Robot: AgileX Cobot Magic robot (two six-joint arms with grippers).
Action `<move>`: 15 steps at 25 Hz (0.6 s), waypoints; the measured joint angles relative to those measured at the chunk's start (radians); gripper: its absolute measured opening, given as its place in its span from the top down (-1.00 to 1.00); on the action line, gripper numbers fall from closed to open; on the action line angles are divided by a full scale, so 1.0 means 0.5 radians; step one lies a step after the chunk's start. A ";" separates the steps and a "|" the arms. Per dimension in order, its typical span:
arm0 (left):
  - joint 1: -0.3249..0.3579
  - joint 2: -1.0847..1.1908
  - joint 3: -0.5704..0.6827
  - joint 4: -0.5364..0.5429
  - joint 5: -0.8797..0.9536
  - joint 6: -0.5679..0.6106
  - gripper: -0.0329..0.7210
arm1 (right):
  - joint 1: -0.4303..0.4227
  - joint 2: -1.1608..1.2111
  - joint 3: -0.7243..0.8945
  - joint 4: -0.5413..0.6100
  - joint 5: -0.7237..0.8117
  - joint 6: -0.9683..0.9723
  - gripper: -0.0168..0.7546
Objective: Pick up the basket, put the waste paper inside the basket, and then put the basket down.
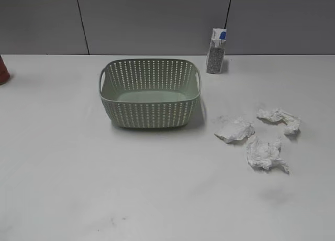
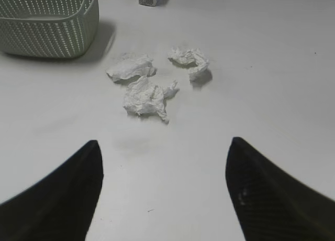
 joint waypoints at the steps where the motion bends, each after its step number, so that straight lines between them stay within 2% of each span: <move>1: 0.000 0.000 0.000 0.000 0.000 0.000 -0.31 | 0.000 0.000 0.000 0.000 0.000 0.000 -0.55; 15: 0.000 0.000 0.000 0.000 0.000 0.000 -0.31 | 0.000 0.000 0.000 0.000 0.000 0.000 -0.55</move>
